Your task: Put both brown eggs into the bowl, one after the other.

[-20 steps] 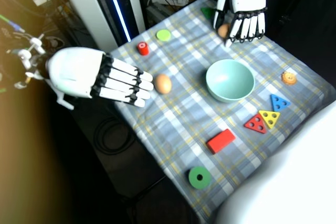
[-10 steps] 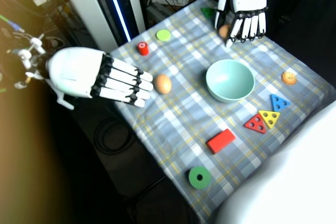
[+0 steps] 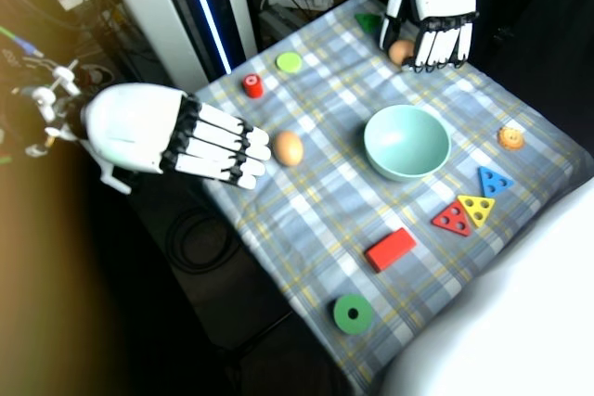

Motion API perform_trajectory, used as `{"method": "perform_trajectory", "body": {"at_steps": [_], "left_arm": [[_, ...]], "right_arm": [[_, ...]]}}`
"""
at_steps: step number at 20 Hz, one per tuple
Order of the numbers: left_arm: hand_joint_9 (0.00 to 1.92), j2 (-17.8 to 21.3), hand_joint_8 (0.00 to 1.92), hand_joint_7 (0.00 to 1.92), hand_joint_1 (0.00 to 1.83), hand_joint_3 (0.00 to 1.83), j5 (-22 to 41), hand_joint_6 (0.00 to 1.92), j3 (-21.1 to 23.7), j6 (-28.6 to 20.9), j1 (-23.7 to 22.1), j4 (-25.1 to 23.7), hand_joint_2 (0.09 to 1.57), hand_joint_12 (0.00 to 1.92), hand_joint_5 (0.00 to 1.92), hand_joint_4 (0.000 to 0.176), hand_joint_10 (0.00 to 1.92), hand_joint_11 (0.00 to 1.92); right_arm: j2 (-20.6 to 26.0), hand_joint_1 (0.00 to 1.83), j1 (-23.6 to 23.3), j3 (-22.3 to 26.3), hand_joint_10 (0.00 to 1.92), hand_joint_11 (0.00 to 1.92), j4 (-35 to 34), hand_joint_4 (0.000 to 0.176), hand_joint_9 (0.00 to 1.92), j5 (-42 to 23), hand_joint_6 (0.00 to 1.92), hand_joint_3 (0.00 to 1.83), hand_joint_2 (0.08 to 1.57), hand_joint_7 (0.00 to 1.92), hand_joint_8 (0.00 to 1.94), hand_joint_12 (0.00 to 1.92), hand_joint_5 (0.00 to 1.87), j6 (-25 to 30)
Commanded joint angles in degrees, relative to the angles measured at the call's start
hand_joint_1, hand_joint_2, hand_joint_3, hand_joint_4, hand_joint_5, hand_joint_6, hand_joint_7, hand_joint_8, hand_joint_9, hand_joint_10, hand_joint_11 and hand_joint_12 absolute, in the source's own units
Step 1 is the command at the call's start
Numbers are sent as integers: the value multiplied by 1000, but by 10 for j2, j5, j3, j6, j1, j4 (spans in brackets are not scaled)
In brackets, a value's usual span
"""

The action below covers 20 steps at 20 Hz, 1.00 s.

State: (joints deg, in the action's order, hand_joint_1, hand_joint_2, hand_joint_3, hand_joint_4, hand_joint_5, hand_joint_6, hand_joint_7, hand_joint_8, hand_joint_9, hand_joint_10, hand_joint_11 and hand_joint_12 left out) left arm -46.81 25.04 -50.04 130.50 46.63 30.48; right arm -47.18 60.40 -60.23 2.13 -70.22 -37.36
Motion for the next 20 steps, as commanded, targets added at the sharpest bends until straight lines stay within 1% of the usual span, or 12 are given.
{"method": "perform_trajectory", "body": {"at_steps": [1, 2, 7, 8, 10, 11, 15, 16, 17, 18, 19, 20], "left_arm": [[771, 2, 1089, 939, 1249, 0, 55, 1038, -3, 0, -8, -8, 1135, 1423, 918, 0, 1127, 348], [822, 2, 1167, 993, 1263, 0, 60, 758, -3, 0, -9, -7, 1120, 1360, 980, 0, 1036, 381], [986, -5, 1057, 1076, 1283, 0, 89, 498, -9, 0, -29, 1, 1072, 1298, 1122, 0, 822, 447], [982, -17, 1152, 1036, 1280, 0, 99, 329, -16, -2, -46, -2, 1075, 1536, 1196, 0, 1209, 559], [963, -27, 1049, 1070, 1274, 1, 105, 359, -23, -5, -67, -10, 1059, 1518, 1212, 0, 1141, 519], [971, -33, 1120, 1040, 1275, 3, 108, 328, -27, -12, -86, -18, 1068, 1652, 1216, 0, 1271, 566], [896, -69, 1201, 1004, 1271, 0, 118, 430, -54, -37, -145, -42, 1096, 1590, 1129, 0, 1341, 480], [926, -92, 788, 1125, 1365, 0, 113, 523, -71, -37, -170, -47, 1068, 1116, 1132, 0, 1173, 474], [995, -104, 845, 1154, 1293, 3, 108, 466, -83, -37, -180, -46, 1045, 1025, 1174, 0, 709, 489], [989, -130, 732, 1156, 1367, 0, 95, 538, -107, -38, -199, -43, 1058, 962, 1135, 0, 1056, 500], [978, -146, 784, 1125, 1386, 8, 85, 631, -122, -38, -208, -39, 1067, 1055, 1042, 0, 1188, 523], [940, -166, 928, 1113, 1297, 5, 68, 814, -145, -38, -218, -31, 1091, 1153, 951, 0, 921, 578]], "right_arm": [[3, 710, -2, -1, 2, 313, -14, 0, 599, -70, 3, 0, 1366, 635, 3, 756, 735, 4], [3, 708, -2, -1, 3, 313, -14, 0, 600, -70, 2, 0, 1367, 634, 2, 756, 733, 4], [2, 727, -1, -2, 4, 320, -15, 0, 608, -70, 2, 0, 1362, 639, 2, 757, 734, 4], [1, 714, -1, -2, 2, 320, -15, 0, 608, -70, 3, 0, 1359, 640, 1, 750, 742, 4], [1, 706, -1, -2, 4, 325, -15, 0, 614, -70, 4, 0, 1360, 644, 2, 747, 746, 4], [1, 680, -1, -2, 3, 330, -15, 0, 618, -70, 3, 0, 1361, 646, 2, 744, 748, 4], [0, 663, -1, -3, 0, 320, -15, 0, 607, -70, 0, 3, 1368, 641, 0, 737, 745, 4], [-2, 674, -2, -4, 2, 329, -15, 0, 612, -70, 1, 0, 1365, 643, 0, 742, 749, 4], [-2, 674, -2, -5, 3, 326, -15, 0, 614, -70, 1, 0, 1362, 643, 0, 741, 749, 4], [-4, 675, -2, -7, 2, 325, -15, 0, 614, -70, 0, 0, 1360, 640, 0, 740, 747, 4], [-6, 676, -2, -8, 2, 323, -15, 0, 613, -70, 1, 0, 1358, 644, 2, 740, 749, 4], [-8, 675, -3, -10, 3, 327, -14, 0, 616, -70, 1, 0, 1362, 652, 4, 745, 749, 4]]}}
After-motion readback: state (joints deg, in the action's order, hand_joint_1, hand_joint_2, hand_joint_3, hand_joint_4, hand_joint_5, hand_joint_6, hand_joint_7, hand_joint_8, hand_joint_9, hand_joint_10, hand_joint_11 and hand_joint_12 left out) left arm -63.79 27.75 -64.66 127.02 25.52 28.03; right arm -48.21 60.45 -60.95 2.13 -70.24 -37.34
